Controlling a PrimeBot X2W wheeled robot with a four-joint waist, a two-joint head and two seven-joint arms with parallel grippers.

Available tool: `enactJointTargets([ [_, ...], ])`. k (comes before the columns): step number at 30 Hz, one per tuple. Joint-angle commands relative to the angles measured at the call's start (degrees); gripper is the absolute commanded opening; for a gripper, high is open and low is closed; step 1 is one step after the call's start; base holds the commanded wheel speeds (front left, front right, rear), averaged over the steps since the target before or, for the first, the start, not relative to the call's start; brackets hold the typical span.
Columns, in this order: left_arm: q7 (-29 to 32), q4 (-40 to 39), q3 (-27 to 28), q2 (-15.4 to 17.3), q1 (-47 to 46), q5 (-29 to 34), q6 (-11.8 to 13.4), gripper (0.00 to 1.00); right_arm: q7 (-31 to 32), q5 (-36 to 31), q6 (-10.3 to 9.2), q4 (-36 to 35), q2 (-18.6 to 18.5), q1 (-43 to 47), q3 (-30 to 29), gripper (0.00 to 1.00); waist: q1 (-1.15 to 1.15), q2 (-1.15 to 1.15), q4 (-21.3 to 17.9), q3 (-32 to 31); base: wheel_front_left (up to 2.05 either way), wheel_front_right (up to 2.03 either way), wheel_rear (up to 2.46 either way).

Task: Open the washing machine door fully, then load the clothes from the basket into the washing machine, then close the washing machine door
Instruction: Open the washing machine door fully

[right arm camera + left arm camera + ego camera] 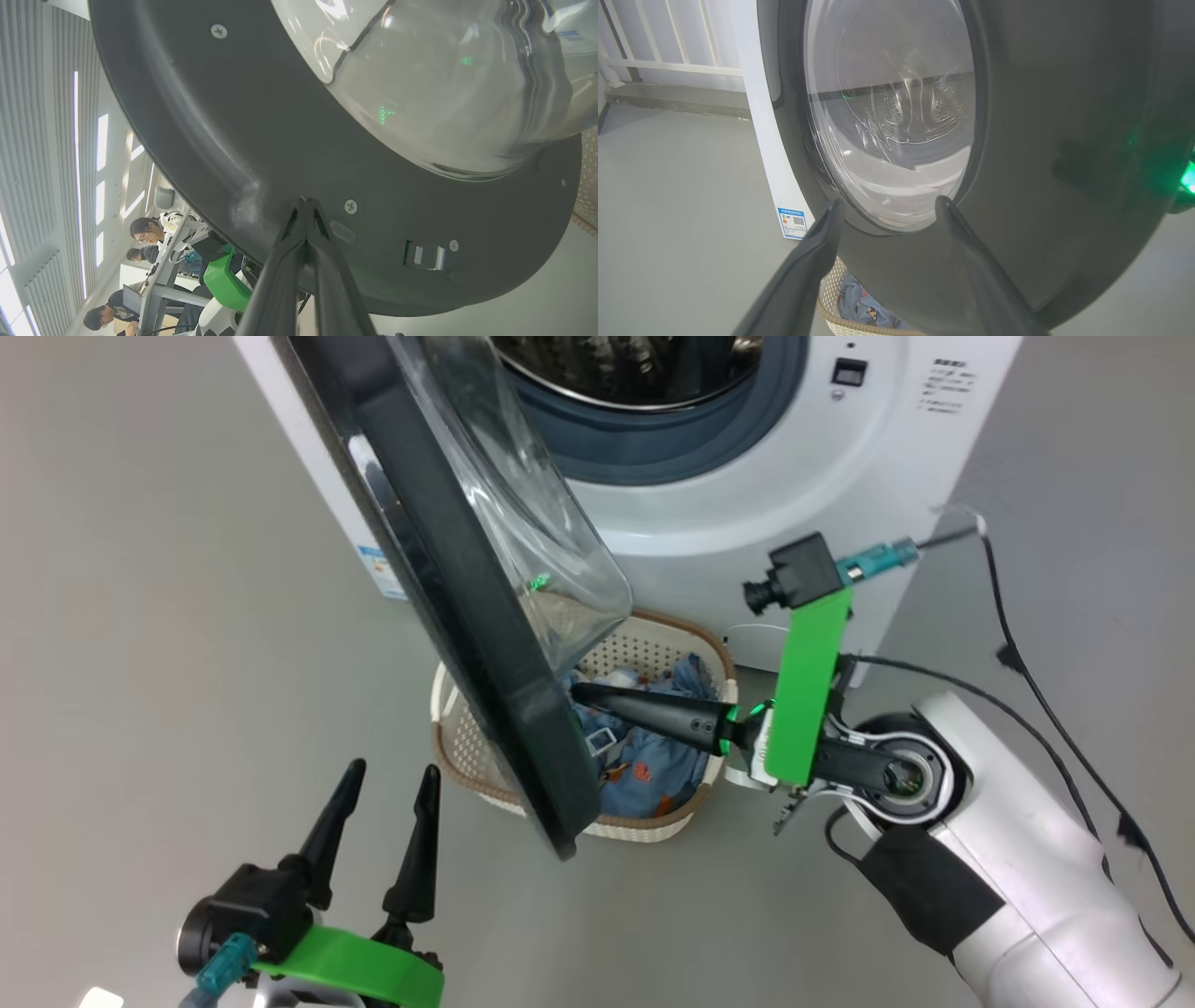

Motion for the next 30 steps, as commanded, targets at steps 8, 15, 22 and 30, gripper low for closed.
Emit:
enactJointTargets([
  [8,-0.4,0.2,1.9,2.3,-0.1,0.5,-0.1,1.0,-6.0,-2.0,0.18,0.7,-2.1,5.5,-1.2,1.0,0.0,0.0,-3.9,-2.7,0.0,0.0,0.0],
  [15,-0.4,0.5,2.2,4.1,1.4,0.2,-0.1,1.0,-13.0,-3.9,0.18,2.6,-5.4,10.5,-1.5,1.0,0.0,0.0,-7.0,-4.6,0.0,0.0,0.0],
  [22,-0.4,0.3,3.4,4.7,2.9,0.0,-0.1,1.0,-20.5,-6.1,0.18,2.7,-9.2,15.1,-0.7,1.0,0.0,0.0,-9.7,-5.7,0.0,0.0,0.0],
  [30,-0.4,0.2,4.7,4.9,4.1,0.0,-0.1,1.0,-28.7,-8.5,0.18,3.7,-14.3,19.5,1.8,1.0,0.0,0.0,-11.6,-6.6,0.0,0.0,0.0],
])
